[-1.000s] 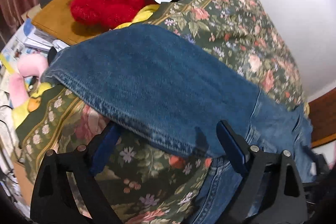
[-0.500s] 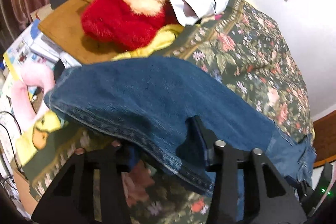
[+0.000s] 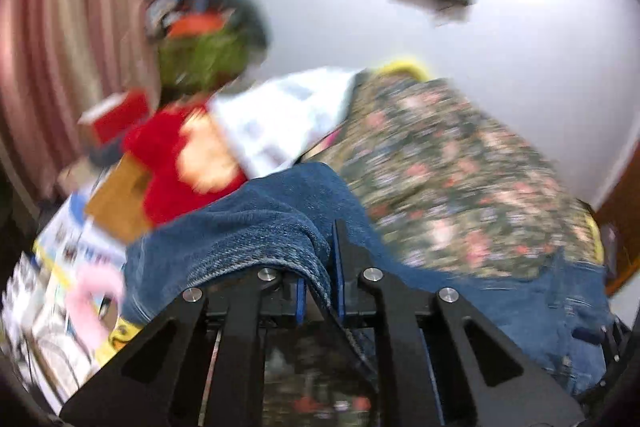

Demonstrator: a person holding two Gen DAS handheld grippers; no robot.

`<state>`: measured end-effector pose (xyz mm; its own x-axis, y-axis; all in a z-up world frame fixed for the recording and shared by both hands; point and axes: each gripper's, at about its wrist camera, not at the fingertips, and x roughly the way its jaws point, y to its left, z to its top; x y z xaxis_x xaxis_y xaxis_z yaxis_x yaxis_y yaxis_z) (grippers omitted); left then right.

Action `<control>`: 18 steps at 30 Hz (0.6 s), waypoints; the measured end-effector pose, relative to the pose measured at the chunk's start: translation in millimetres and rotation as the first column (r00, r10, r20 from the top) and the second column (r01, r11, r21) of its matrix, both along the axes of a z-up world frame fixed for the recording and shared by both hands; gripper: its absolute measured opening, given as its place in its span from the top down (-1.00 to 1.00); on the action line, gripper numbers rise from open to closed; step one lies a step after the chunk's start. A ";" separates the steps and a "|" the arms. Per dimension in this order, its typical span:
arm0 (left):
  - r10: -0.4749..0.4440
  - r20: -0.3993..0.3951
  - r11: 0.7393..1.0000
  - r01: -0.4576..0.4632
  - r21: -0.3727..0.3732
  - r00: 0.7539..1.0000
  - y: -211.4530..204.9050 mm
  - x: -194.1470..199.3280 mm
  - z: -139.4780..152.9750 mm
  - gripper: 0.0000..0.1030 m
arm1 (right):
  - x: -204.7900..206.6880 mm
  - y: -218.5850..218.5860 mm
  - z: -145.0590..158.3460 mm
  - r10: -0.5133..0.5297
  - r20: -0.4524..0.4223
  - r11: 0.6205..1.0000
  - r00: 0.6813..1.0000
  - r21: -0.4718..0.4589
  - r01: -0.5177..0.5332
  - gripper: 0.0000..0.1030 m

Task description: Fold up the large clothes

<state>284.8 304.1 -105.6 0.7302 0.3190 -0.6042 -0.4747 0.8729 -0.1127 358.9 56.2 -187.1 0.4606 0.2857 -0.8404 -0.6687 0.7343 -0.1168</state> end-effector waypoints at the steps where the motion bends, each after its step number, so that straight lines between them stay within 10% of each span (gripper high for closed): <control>1: -0.041 0.017 0.999 0.040 0.016 0.999 -15.9 4.9 10.4 0.80 | -4.4 -6.3 8.3 -0.002 0.032 1.000 0.999 0.003 0.002 -1.00; 9: -0.287 -0.057 0.957 0.284 -0.052 0.956 -108.7 42.2 -5.2 0.80 | -34.5 -56.5 53.7 -0.008 0.175 1.000 0.984 0.013 0.006 -1.00; 18: -0.484 -0.265 0.872 0.433 -0.227 0.834 -188.5 53.7 -91.7 0.79 | -39.9 -111.3 48.8 -0.083 0.143 0.997 0.986 0.012 0.082 -1.00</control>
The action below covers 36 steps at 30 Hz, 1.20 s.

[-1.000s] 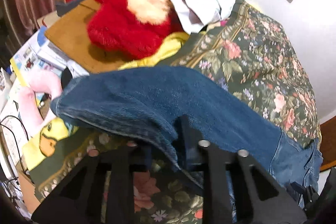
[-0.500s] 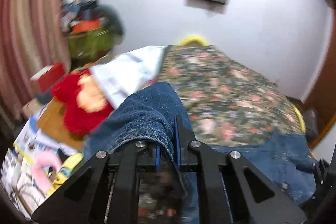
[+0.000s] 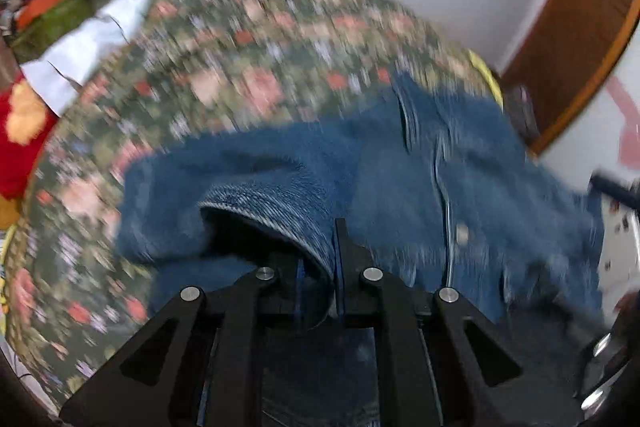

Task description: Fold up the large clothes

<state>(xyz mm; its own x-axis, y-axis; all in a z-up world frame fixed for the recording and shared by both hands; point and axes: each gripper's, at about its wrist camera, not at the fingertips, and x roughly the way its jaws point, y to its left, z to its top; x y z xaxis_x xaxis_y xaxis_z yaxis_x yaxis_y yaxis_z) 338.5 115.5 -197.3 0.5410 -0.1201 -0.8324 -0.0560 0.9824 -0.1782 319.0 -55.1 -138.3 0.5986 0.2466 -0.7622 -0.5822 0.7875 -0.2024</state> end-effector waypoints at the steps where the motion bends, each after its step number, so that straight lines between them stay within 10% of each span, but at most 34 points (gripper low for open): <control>1: -0.013 -0.036 1.000 0.013 -0.007 0.999 -4.3 -1.7 -10.1 0.77 | 0.7 -2.1 -1.3 -0.008 -0.010 1.000 1.000 0.004 0.008 -1.00; 6: -0.012 -0.118 0.999 0.007 -0.046 0.993 4.1 -22.3 -26.9 0.38 | 5.9 -5.2 -3.4 -0.033 -0.068 0.999 0.997 0.030 0.035 -1.00; 11: 0.065 -0.020 0.992 -0.067 -0.107 0.998 52.3 -56.8 3.0 -0.09 | 4.9 24.8 3.2 0.012 -0.061 0.999 0.998 0.030 -0.011 -1.00; 24: 0.330 0.083 0.940 -0.335 0.059 0.940 189.6 -123.7 24.3 -0.19 | -0.7 187.3 -17.2 0.256 -0.123 0.966 0.959 -0.009 -0.259 -1.00; 36: 0.346 0.010 0.937 -0.346 0.057 0.938 222.8 -130.2 -17.9 -0.19 | 66.5 277.4 -122.3 0.144 -0.399 0.980 0.906 -0.072 -0.187 -0.88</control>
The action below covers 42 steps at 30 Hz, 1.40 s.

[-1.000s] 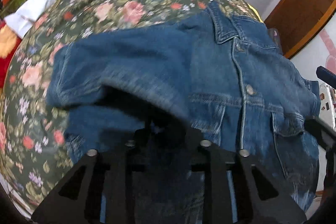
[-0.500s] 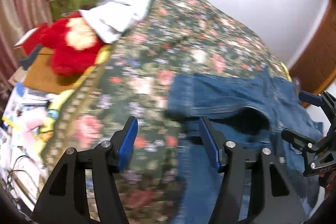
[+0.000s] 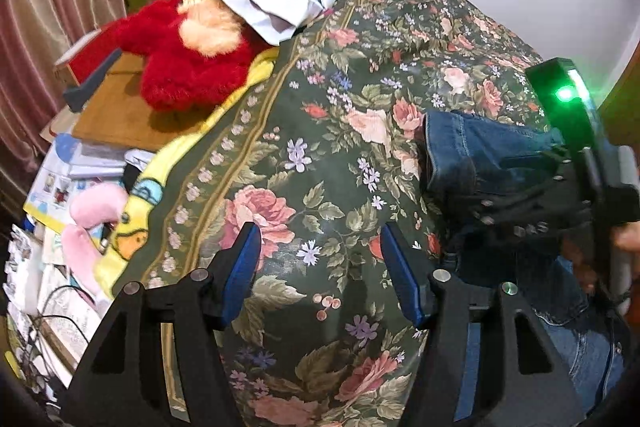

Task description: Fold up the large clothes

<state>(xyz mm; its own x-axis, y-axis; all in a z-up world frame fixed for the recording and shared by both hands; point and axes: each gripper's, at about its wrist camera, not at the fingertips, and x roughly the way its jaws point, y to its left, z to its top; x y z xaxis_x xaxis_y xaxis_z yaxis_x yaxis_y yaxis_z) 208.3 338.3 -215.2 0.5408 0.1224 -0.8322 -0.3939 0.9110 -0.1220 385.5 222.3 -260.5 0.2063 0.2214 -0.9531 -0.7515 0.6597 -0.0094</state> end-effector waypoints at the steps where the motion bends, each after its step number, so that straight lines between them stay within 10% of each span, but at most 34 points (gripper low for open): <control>1: -0.001 -0.004 1.000 0.001 -0.009 1.000 1.1 2.6 -2.7 -0.19 | 0.5 1.8 -2.7 0.003 0.012 1.000 1.000 -0.007 -0.003 -0.76; 11: -0.046 -0.028 0.999 0.047 0.024 0.999 -20.2 13.4 -8.7 -0.19 | -8.2 -21.6 37.5 -0.043 0.083 0.982 0.996 0.189 0.027 0.62; 28: -0.117 0.004 0.992 0.117 0.049 0.993 -91.2 38.9 28.7 -0.20 | -16.6 -258.1 179.4 -0.378 0.157 0.826 0.912 0.502 0.256 0.65; 42: -0.224 -0.170 0.971 0.235 0.044 0.960 -185.9 103.9 -26.9 -0.21 | -31.0 -403.3 114.4 -0.504 -0.018 0.774 0.864 0.435 0.460 0.64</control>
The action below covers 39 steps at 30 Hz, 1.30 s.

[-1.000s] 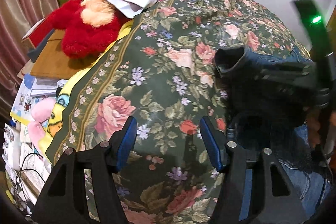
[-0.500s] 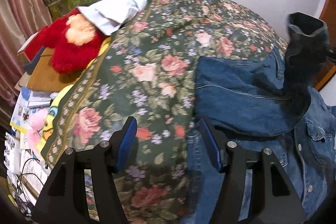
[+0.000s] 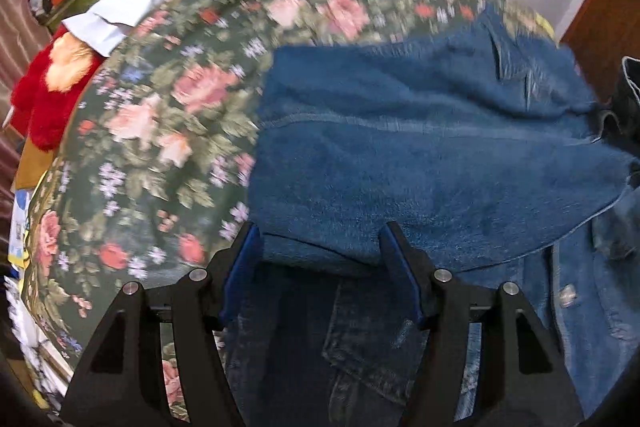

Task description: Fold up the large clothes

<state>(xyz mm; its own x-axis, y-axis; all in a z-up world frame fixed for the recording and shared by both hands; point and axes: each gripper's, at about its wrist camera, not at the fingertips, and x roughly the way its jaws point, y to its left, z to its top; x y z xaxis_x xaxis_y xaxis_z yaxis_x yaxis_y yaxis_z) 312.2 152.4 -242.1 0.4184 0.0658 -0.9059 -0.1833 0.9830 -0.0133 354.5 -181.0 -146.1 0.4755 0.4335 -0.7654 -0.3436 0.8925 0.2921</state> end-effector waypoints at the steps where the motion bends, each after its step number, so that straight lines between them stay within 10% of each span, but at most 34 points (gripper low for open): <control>1: -0.011 -0.017 1.000 0.012 0.023 1.000 -5.7 1.4 -7.2 -0.23 | 0.5 -7.3 -10.1 -0.006 -0.036 1.000 0.999 -0.003 0.006 0.63; 6: -0.001 -0.012 0.998 0.002 0.067 1.000 -6.5 -2.5 -15.2 -0.51 | 2.3 -22.3 -53.2 -0.021 -0.197 0.997 0.980 -0.082 0.005 0.59; 13: 0.008 0.000 0.999 -0.008 0.049 1.000 -1.4 -8.8 -20.7 -0.61 | -4.5 -37.2 -54.8 -0.116 -0.126 0.969 0.985 -0.234 0.084 -0.45; 25: -0.033 -0.035 0.996 0.036 0.085 0.999 -4.5 -12.4 -7.0 -0.60 | -31.5 -77.5 12.5 -0.153 0.020 0.971 0.988 -0.183 0.154 -0.48; 39: -0.220 0.234 0.975 0.209 0.072 0.947 -88.0 -2.0 109.0 -0.63 | -77.3 -215.2 62.6 -0.447 0.102 0.889 0.889 -0.066 0.454 -0.75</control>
<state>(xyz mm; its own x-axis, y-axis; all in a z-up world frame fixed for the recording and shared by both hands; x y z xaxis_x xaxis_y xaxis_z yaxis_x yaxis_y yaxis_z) 310.3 64.5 -133.0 0.6307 -0.0106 -0.7760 0.0349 0.9993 0.0148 277.2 -396.2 -83.6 0.6664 0.0926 -0.7399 0.0820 0.9771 0.1962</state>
